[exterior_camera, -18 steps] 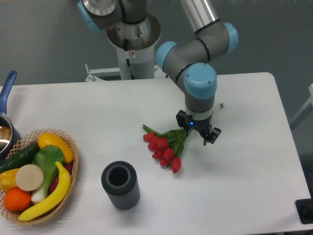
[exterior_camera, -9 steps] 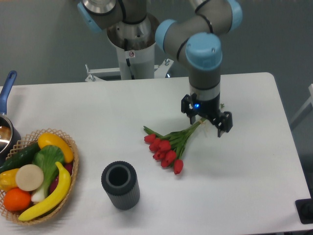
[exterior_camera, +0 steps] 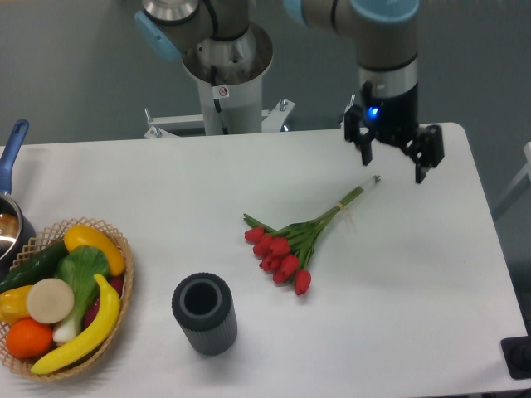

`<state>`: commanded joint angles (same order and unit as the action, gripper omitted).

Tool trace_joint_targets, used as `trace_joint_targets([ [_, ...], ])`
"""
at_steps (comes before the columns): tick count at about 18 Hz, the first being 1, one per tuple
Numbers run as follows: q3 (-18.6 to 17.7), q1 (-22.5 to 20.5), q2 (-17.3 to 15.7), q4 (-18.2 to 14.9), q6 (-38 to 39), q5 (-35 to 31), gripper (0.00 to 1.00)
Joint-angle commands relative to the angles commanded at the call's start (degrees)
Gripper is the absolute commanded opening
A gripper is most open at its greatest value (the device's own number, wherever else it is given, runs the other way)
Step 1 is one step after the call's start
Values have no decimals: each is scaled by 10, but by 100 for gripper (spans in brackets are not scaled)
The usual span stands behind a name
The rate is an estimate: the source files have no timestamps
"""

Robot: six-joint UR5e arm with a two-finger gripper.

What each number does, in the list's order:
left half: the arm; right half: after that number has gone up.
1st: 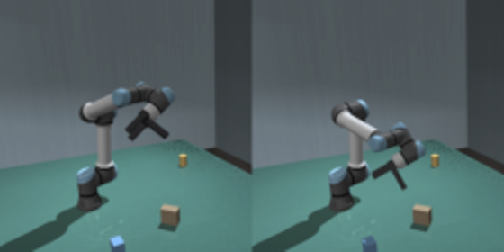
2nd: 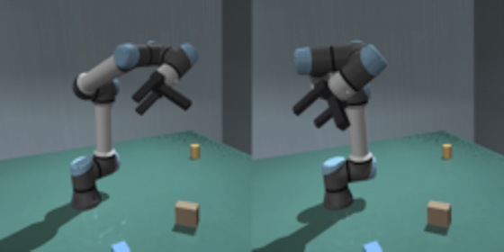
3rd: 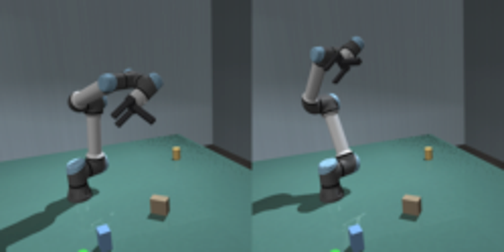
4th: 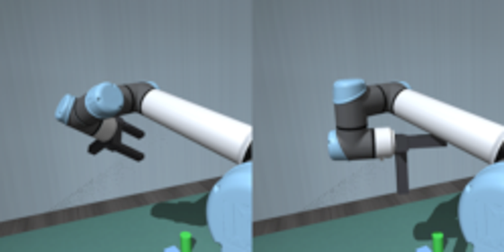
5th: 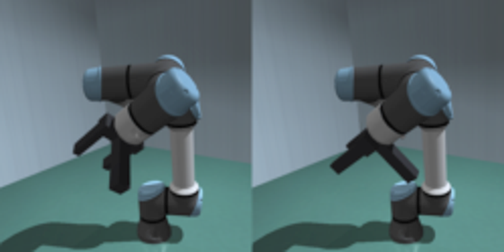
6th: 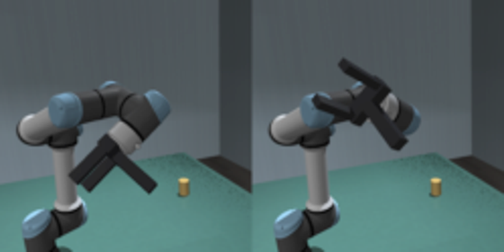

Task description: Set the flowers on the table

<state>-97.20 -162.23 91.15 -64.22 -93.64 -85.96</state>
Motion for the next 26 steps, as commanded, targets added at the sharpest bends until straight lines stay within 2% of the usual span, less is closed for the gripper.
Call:
trace_joint_targets([
  [2,-5,-19,-11,-24,-73,1,100],
  [5,-14,-38,-26,-40,-103,3,100],
  [8,-67,-98,-66,-41,-166,51,100],
  [12,-81,-143,-84,-54,-233,76,100],
  [14,-79,-149,-86,-63,-240,81,100],
  [26,-74,-152,-86,-67,-239,89,100],
])
